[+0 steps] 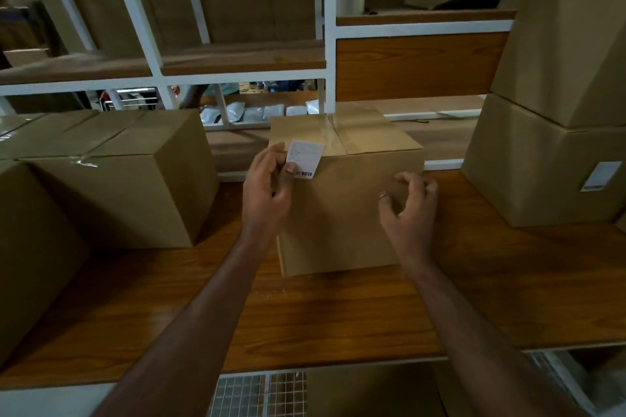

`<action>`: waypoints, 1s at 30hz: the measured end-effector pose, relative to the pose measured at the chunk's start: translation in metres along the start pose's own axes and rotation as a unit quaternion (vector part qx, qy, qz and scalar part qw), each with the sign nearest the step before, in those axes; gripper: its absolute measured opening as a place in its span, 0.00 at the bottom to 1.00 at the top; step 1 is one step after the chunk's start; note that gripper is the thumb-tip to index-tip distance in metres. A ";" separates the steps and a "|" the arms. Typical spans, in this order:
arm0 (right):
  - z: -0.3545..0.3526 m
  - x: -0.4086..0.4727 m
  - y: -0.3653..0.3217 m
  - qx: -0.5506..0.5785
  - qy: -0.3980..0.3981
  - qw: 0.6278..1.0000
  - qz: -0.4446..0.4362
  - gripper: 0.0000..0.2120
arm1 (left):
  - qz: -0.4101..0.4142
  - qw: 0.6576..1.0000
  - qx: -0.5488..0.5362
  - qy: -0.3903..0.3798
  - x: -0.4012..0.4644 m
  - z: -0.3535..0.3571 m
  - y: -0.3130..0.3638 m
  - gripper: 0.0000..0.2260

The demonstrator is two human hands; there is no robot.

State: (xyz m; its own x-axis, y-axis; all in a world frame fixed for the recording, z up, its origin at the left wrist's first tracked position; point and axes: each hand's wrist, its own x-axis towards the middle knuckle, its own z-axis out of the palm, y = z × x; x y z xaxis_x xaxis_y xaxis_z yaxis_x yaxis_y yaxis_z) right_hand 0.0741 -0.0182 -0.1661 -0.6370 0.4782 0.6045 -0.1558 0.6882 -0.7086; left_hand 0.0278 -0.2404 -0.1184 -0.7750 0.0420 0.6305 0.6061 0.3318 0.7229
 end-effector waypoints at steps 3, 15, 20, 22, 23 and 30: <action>-0.006 0.011 -0.018 -0.008 0.027 0.999 -0.019 0.22 | 0.016 0.999 0.019 0.030 0.021 -0.005 0.009 0.09; -0.015 0.032 -0.058 -0.095 0.035 0.991 -0.082 0.23 | 0.008 0.996 0.084 0.030 0.089 -0.010 0.033 0.08; -0.004 0.009 -0.055 -0.228 -0.045 0.954 -0.191 0.23 | 0.008 0.997 0.076 0.022 0.100 -0.008 0.024 0.10; 0.003 0.002 -0.055 -0.261 -0.077 0.937 -0.220 0.23 | 0.006 0.997 0.070 0.023 0.103 -0.006 0.022 0.09; 0.006 -0.002 -0.055 -0.273 -0.093 0.926 -0.245 0.23 | 0.003 0.997 0.070 0.023 0.104 -0.006 0.020 0.09; 0.009 0.018 -0.055 -0.281 -0.043 0.934 -0.218 0.22 | 0.001 0.996 0.084 0.007 0.115 -0.005 0.007 0.09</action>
State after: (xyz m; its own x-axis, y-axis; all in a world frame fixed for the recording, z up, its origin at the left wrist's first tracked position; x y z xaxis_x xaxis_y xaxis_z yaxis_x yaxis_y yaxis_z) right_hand 0.0645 -0.0531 -0.1196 -0.6678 0.0575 0.7421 -0.0089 0.9963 -0.0852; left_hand -0.0558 -0.2379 -0.0395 -0.7704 0.0312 0.6367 0.5689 0.4843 0.6646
